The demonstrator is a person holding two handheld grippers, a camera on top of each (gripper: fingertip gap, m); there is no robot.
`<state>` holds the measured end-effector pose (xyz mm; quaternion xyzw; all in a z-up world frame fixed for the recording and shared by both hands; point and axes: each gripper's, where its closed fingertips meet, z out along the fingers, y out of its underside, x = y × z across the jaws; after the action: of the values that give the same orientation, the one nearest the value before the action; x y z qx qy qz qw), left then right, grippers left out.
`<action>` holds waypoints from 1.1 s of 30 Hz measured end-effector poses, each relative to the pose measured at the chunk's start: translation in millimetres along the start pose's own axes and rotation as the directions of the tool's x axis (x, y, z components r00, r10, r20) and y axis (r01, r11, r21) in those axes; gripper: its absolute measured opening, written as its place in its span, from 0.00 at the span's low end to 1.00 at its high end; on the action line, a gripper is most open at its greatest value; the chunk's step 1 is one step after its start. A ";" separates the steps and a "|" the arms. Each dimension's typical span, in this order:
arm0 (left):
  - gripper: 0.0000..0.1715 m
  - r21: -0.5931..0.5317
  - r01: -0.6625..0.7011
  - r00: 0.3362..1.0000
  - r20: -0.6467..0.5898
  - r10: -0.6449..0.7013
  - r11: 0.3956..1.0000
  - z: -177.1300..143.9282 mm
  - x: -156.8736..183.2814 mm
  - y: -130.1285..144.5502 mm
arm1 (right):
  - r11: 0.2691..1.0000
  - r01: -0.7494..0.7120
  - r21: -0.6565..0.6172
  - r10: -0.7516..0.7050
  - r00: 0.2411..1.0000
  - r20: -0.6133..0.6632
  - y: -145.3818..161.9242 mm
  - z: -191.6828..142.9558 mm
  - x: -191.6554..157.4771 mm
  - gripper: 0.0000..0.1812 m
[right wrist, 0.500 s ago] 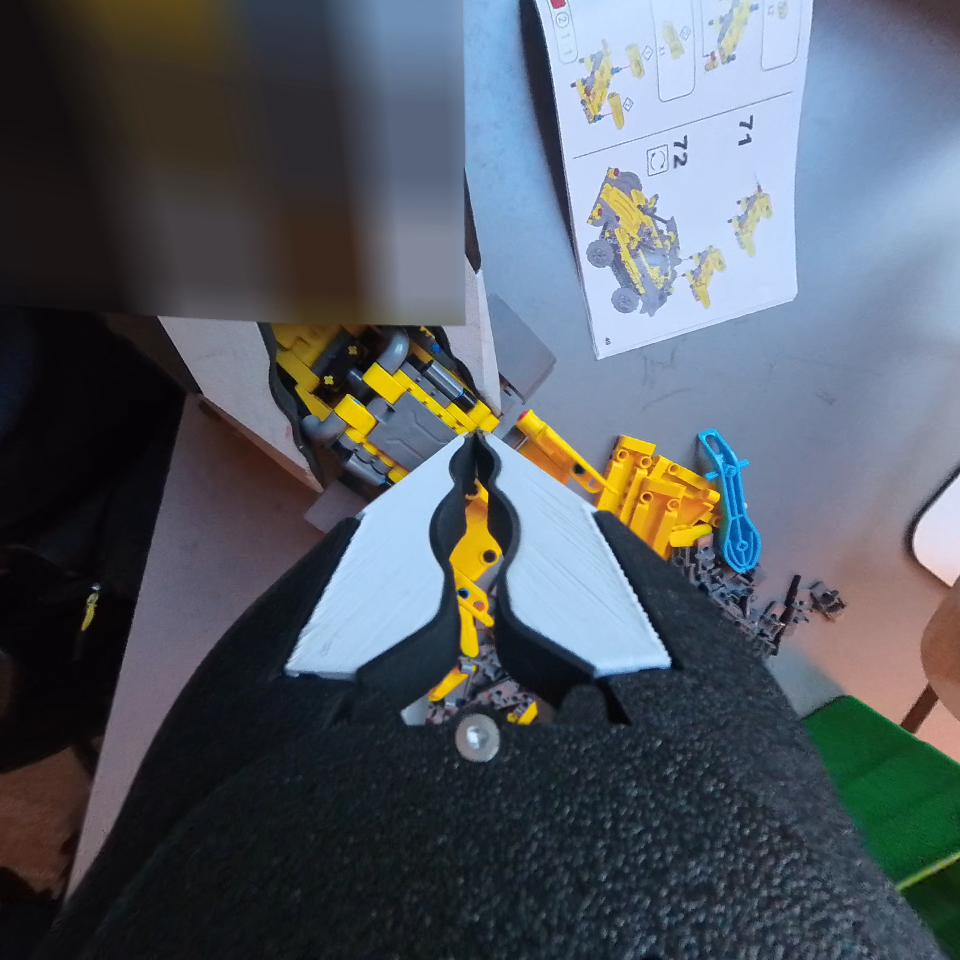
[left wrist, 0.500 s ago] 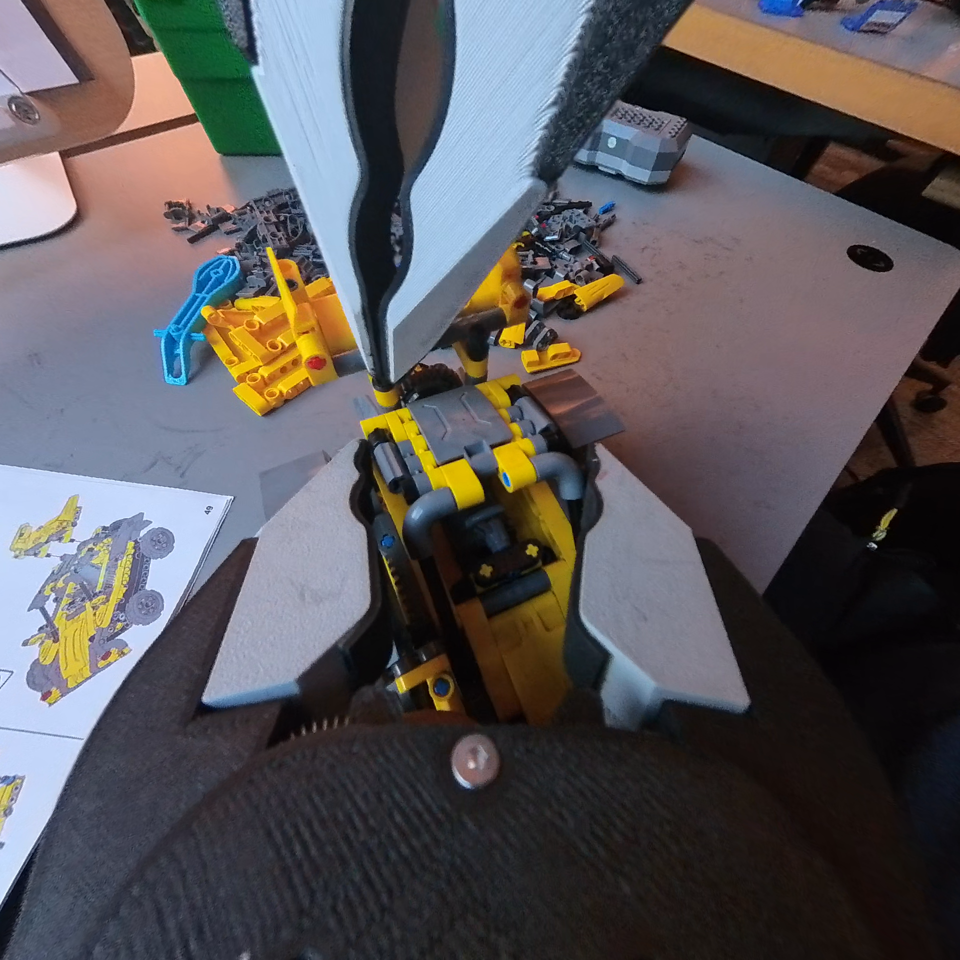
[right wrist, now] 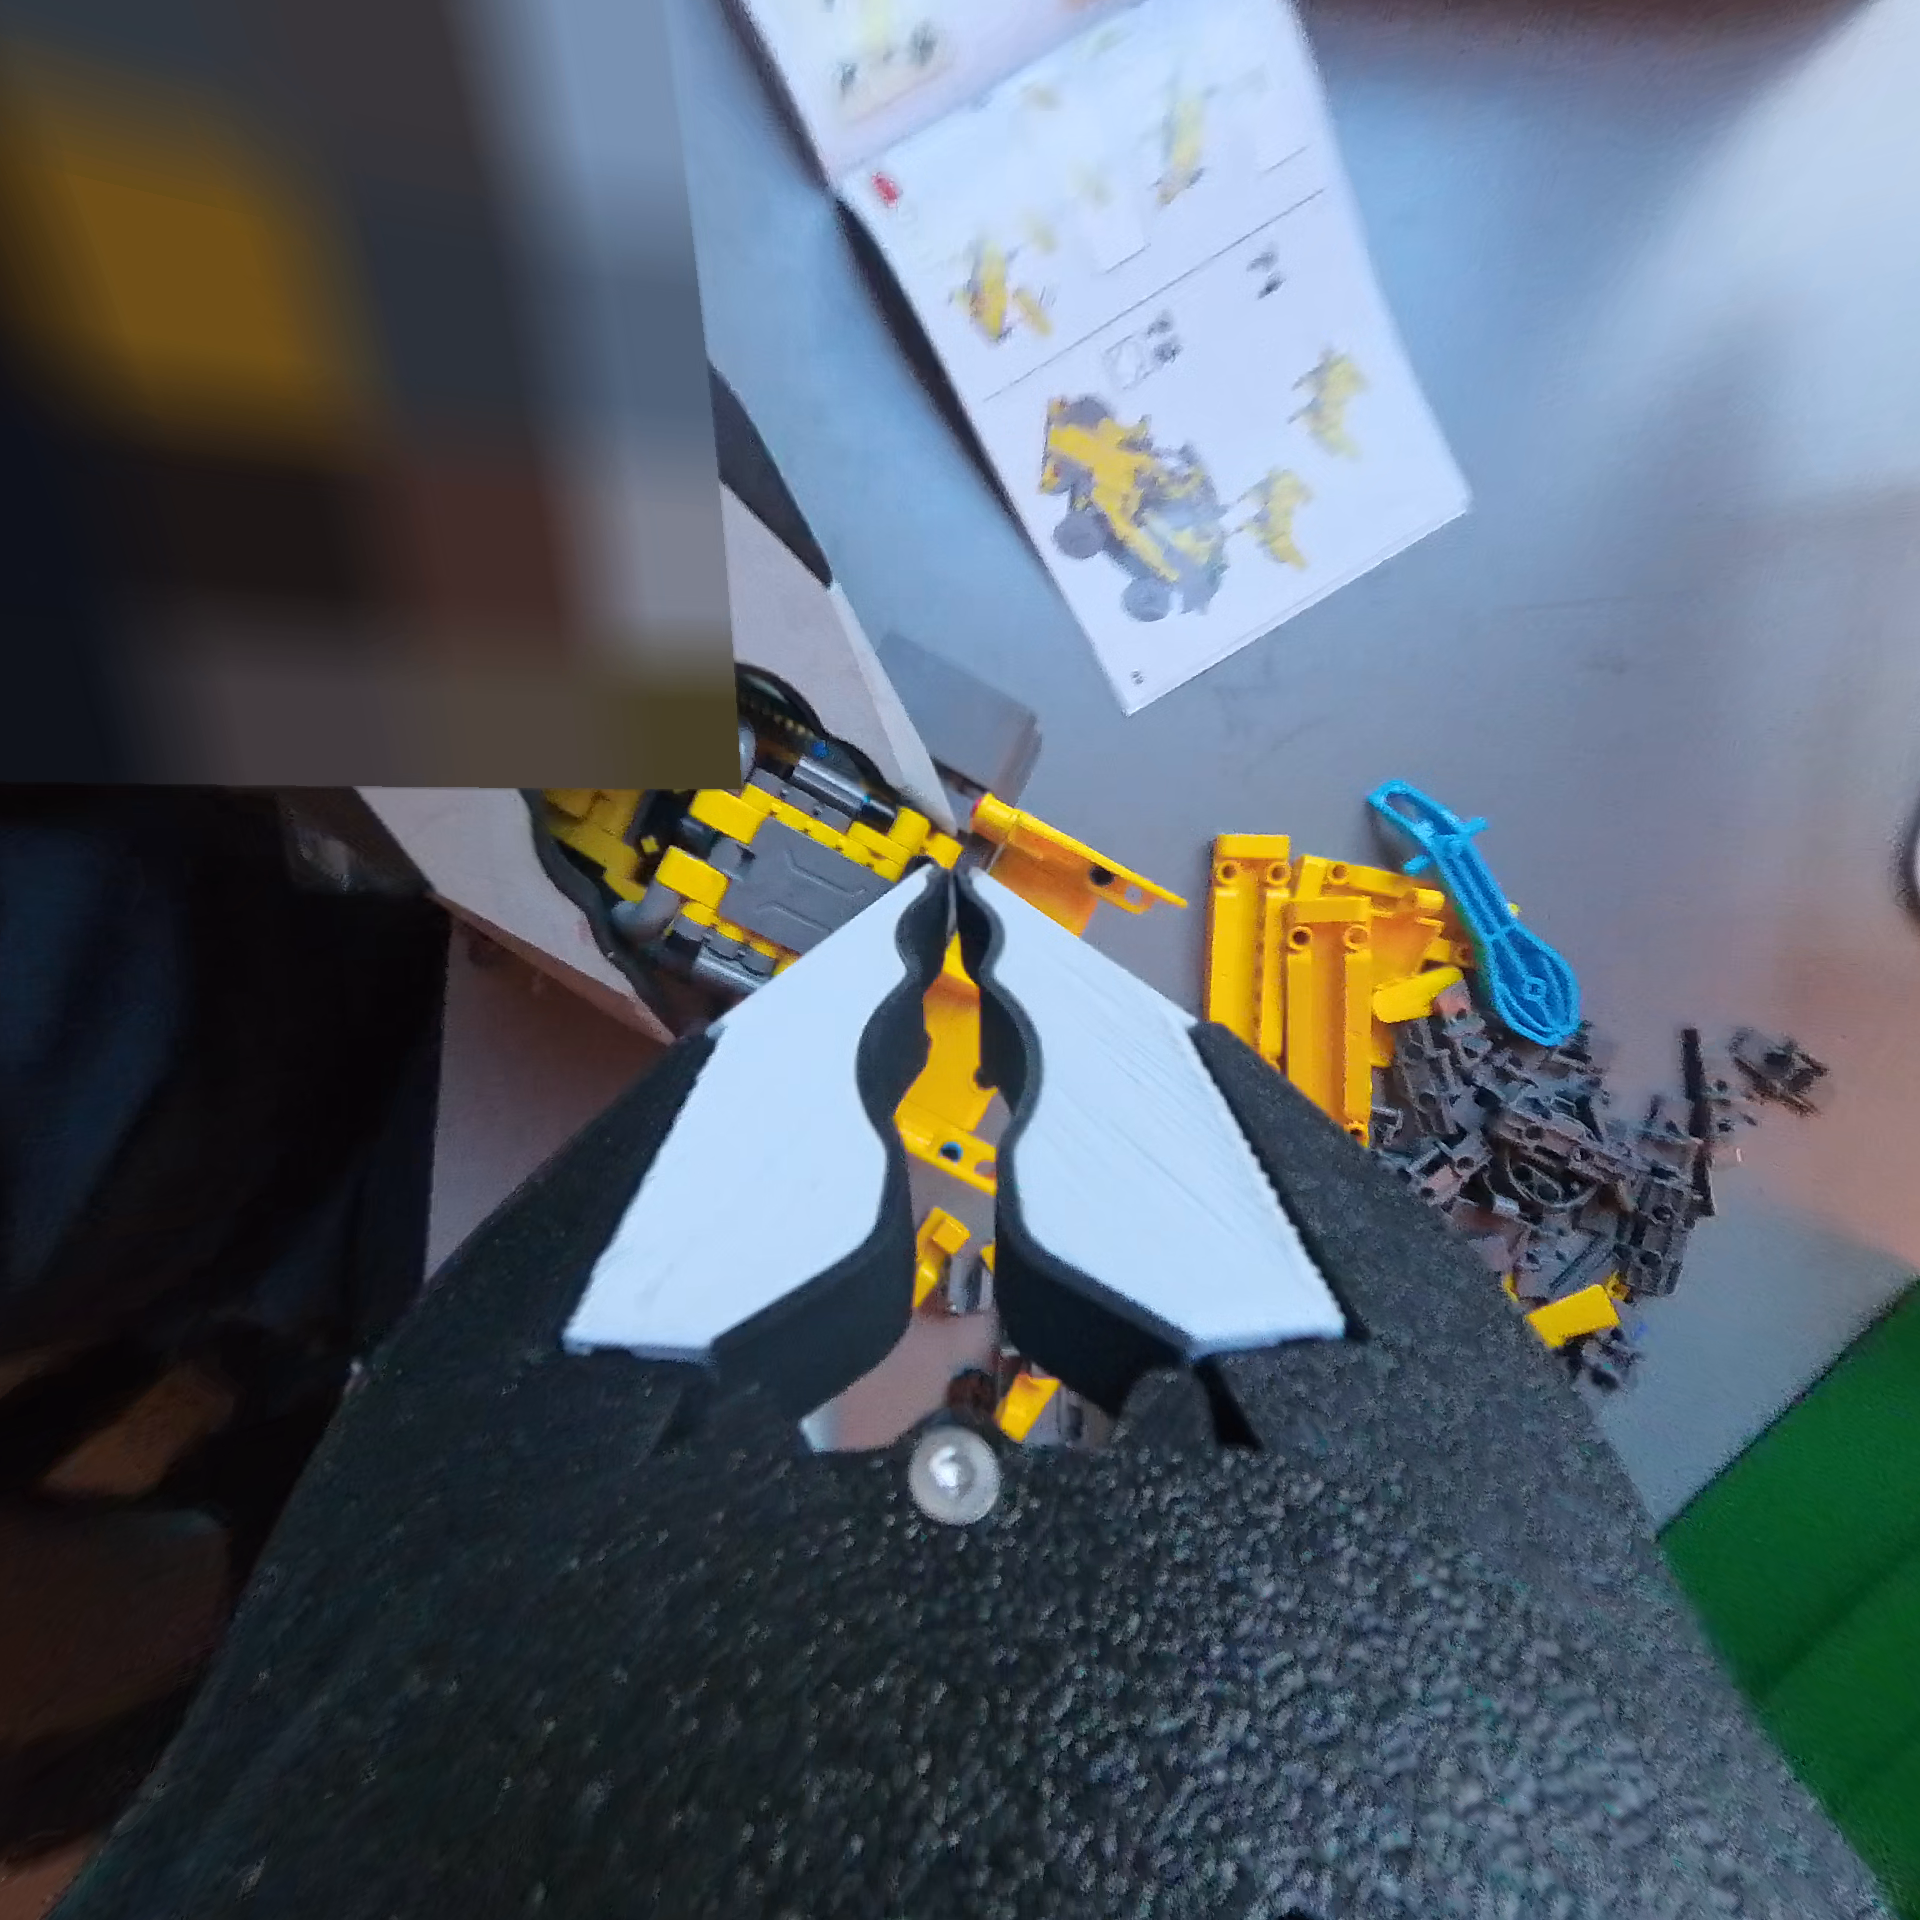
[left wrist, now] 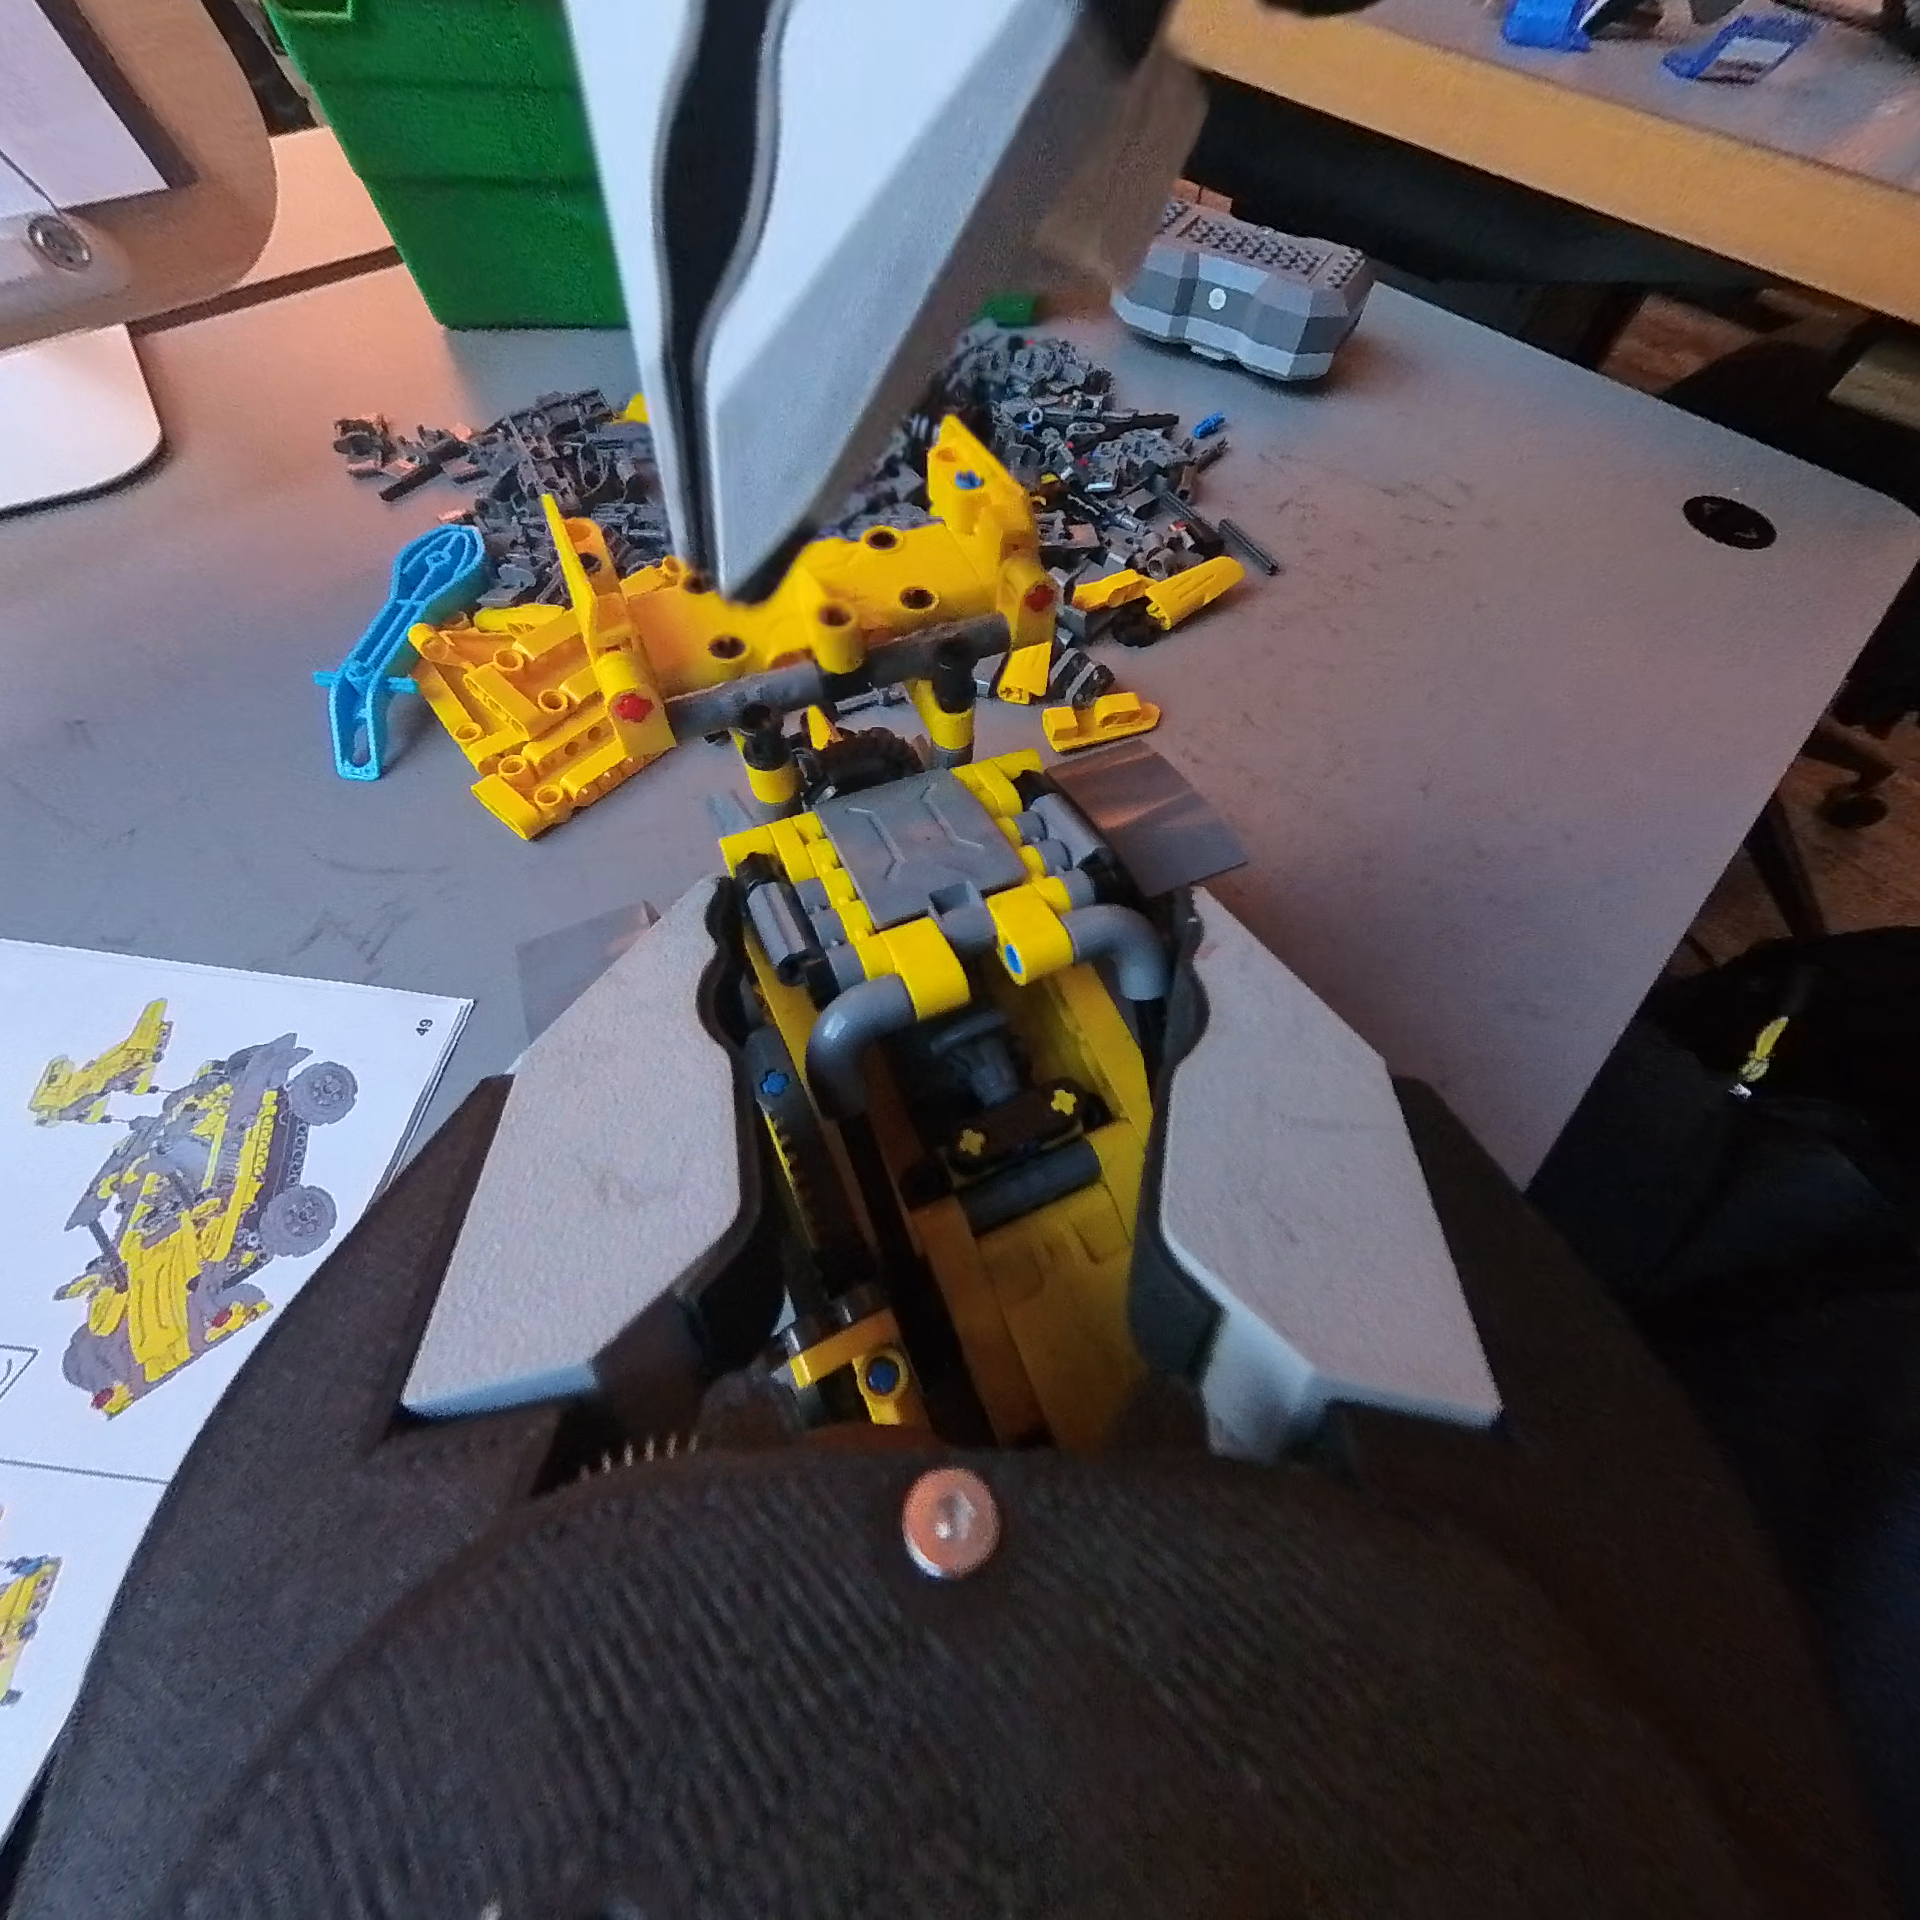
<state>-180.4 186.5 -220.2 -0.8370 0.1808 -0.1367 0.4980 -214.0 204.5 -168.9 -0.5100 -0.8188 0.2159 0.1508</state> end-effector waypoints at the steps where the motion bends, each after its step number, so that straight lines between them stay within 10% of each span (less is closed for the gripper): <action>1: 0.46 -0.001 -0.001 1.000 -0.002 0.001 1.000 0.0 0.2 0.1 | 0.999 -0.021 0.050 0.022 1.000 -0.018 -2.9 -7.9 -0.3 0.02; 7: 0.46 0.003 -0.012 1.000 -0.021 0.013 1.000 -0.7 2.3 0.2 | 0.987 -0.130 0.090 0.148 0.960 -0.238 23.0 -21.0 13.9 0.19; 16: 0.45 -0.025 -0.168 0.930 -0.336 0.150 0.986 -10.8 10.4 6.6 | 0.863 -0.333 0.379 0.289 0.942 0.170 17.4 -34.8 -4.5 0.17; 33: 0.45 0.021 -0.321 0.739 -0.619 0.264 0.947 -25.0 5.3 13.6 | 0.799 -0.335 0.499 0.292 0.942 0.164 38.0 -4.2 -18.5 0.02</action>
<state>-188.2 158.6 -220.3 -0.7286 0.4678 -0.3133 0.3902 -174.7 203.3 -185.1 -0.5697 -0.6392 0.4708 0.2127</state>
